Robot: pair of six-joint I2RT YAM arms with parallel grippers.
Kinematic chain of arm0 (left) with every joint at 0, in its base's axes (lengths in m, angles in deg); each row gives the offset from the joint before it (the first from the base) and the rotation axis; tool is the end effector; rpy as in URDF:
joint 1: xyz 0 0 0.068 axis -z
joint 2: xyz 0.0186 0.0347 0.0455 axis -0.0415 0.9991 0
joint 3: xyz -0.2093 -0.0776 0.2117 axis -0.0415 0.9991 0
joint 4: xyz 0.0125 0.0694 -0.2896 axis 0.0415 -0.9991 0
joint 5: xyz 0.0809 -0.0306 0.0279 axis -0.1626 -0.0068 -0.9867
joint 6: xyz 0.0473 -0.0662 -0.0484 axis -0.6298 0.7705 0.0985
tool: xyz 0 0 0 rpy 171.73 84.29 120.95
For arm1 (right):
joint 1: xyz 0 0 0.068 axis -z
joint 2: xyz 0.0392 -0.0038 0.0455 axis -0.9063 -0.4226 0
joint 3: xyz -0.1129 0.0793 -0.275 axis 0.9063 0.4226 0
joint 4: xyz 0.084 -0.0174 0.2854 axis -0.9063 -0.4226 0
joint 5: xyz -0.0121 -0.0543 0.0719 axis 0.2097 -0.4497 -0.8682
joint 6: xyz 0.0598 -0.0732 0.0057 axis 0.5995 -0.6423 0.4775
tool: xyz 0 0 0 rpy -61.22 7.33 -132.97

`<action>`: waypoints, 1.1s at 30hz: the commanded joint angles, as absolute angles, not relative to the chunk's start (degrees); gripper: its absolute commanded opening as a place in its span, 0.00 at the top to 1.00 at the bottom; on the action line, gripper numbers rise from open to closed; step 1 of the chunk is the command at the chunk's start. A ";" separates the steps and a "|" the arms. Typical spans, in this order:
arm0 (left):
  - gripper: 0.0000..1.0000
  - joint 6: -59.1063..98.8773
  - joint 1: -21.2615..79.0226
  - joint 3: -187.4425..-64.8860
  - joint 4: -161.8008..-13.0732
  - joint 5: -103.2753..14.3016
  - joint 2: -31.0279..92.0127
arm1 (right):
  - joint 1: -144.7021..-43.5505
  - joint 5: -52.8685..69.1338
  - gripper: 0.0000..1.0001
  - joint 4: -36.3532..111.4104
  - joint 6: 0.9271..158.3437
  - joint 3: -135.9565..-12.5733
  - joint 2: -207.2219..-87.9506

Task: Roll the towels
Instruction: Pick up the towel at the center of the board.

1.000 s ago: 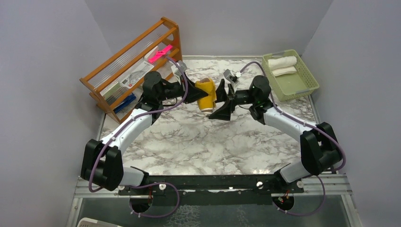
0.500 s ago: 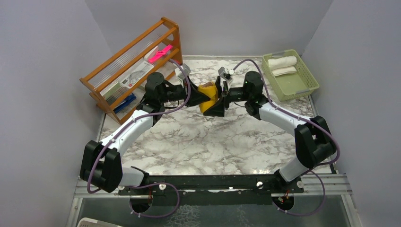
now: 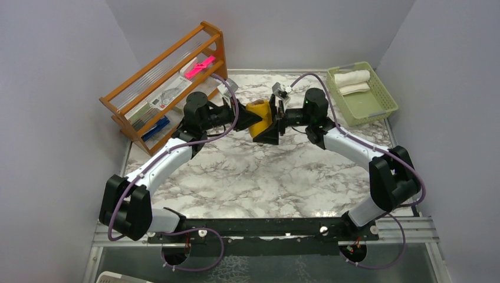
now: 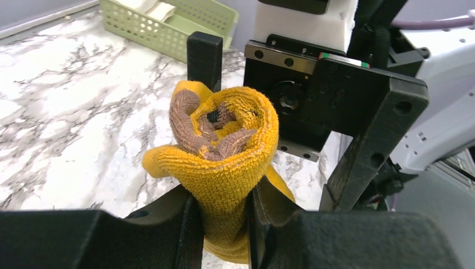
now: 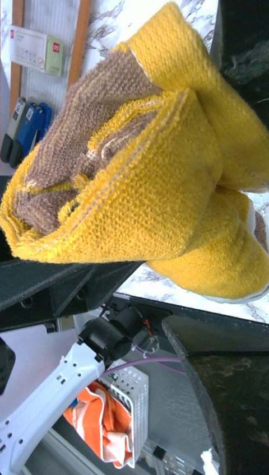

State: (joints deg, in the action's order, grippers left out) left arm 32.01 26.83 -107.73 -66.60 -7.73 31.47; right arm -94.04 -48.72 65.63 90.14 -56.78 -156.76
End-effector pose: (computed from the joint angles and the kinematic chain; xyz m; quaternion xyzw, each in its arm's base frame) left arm 0.3107 -0.2078 0.3517 0.2756 0.6498 -0.5137 0.4878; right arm 0.3158 0.2636 0.3046 -0.4234 0.5814 0.5862 0.3729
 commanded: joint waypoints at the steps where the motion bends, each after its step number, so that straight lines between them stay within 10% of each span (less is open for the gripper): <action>1: 1.00 28.84 27.96 -107.04 -68.61 -21.68 29.79 | -94.83 -47.13 0.07 60.02 88.16 -58.46 -155.71; 28: 1.00 36.86 33.24 -105.31 -76.54 -57.12 26.10 | -99.52 -33.27 0.52 41.53 80.68 -67.54 -160.61; 33: 0.89 37.29 33.25 -107.63 -81.01 -61.68 25.47 | -99.54 -31.43 0.82 40.14 80.18 -67.37 -160.01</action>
State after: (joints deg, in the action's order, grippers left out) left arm 38.09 34.50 -104.39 -76.66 -48.65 26.24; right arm -97.84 -29.28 42.62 81.07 -65.87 -160.96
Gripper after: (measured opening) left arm 0.272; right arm 0.357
